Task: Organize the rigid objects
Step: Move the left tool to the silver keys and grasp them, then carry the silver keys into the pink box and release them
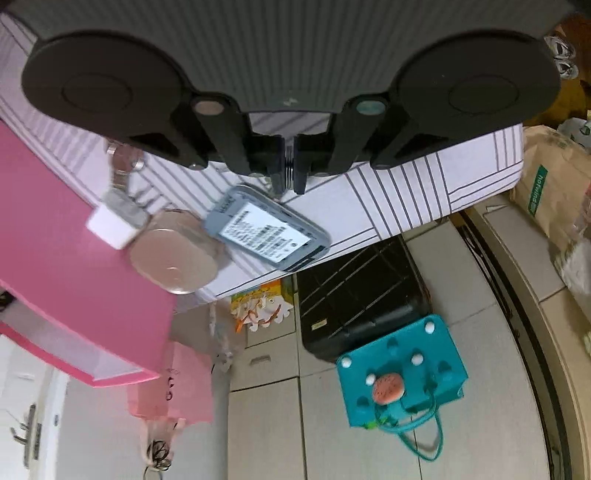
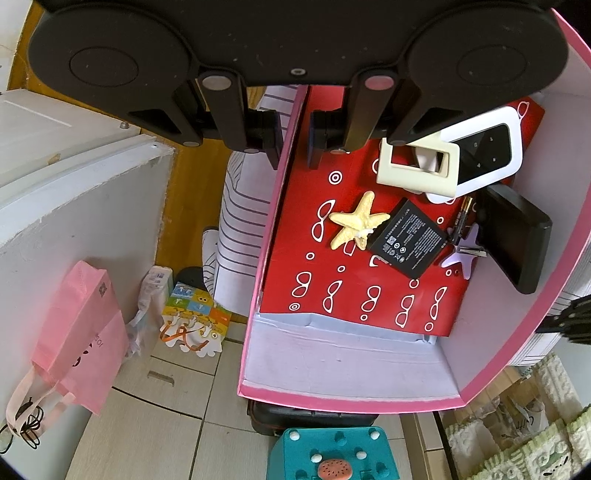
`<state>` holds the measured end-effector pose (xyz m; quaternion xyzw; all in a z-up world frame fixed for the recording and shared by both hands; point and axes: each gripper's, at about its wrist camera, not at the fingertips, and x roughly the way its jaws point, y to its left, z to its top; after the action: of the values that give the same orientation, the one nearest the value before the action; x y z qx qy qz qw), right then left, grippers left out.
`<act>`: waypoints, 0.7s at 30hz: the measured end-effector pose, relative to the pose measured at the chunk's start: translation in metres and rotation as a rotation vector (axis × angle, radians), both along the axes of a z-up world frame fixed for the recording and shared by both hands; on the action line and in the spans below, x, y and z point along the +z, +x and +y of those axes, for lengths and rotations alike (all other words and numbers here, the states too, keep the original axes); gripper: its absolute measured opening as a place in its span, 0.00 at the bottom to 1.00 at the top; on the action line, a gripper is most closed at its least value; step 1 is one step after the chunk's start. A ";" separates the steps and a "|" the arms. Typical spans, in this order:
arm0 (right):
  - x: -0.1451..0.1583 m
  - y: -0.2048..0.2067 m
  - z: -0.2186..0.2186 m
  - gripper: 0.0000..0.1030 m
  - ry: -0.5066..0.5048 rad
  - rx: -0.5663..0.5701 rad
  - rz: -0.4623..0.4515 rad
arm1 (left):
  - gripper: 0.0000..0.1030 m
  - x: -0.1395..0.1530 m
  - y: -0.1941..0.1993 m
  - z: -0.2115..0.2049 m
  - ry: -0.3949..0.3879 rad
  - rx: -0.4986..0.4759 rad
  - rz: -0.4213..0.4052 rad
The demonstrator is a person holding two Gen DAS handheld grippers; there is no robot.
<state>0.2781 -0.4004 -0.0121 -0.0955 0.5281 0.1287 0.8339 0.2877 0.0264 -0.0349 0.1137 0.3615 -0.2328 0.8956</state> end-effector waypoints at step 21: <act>0.003 0.001 0.004 0.10 -0.057 0.022 0.000 | 0.03 0.141 -0.084 -0.088 -0.010 -0.218 -0.128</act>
<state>0.2790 -0.3968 -0.0096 -0.1249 0.5305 0.1229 0.8294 0.2040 -0.0614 0.1058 0.1626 0.2880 -0.3227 0.8868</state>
